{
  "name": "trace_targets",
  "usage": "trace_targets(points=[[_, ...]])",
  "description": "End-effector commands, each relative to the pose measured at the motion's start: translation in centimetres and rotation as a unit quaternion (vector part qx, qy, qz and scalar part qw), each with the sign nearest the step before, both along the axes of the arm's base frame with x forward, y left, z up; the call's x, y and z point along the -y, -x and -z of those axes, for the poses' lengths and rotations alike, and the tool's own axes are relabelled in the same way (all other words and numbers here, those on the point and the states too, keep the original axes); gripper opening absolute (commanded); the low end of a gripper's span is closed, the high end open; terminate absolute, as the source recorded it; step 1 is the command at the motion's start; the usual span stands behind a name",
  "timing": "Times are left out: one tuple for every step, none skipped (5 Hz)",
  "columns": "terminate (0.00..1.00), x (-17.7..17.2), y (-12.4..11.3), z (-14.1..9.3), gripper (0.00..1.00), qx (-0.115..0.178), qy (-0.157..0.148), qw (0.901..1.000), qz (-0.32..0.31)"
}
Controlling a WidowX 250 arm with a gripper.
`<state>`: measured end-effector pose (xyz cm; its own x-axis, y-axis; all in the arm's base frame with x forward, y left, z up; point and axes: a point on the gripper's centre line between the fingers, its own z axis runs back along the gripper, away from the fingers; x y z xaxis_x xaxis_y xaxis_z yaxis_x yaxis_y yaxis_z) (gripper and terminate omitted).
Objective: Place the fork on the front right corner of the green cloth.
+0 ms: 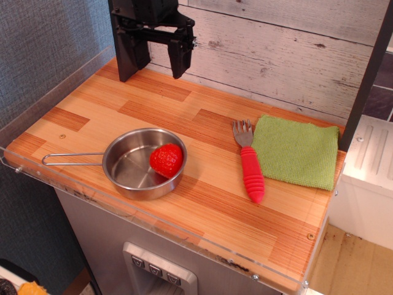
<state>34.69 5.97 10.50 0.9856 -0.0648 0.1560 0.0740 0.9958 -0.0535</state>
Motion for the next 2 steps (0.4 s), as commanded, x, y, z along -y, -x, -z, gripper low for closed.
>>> trace_targets(points=[[0.0,-0.92,-0.48,-0.56,1.0,0.028,-0.01,0.9994,0.017],[1.0,-0.92,-0.48,-0.56,1.0,0.028,-0.01,0.9994,0.017]])
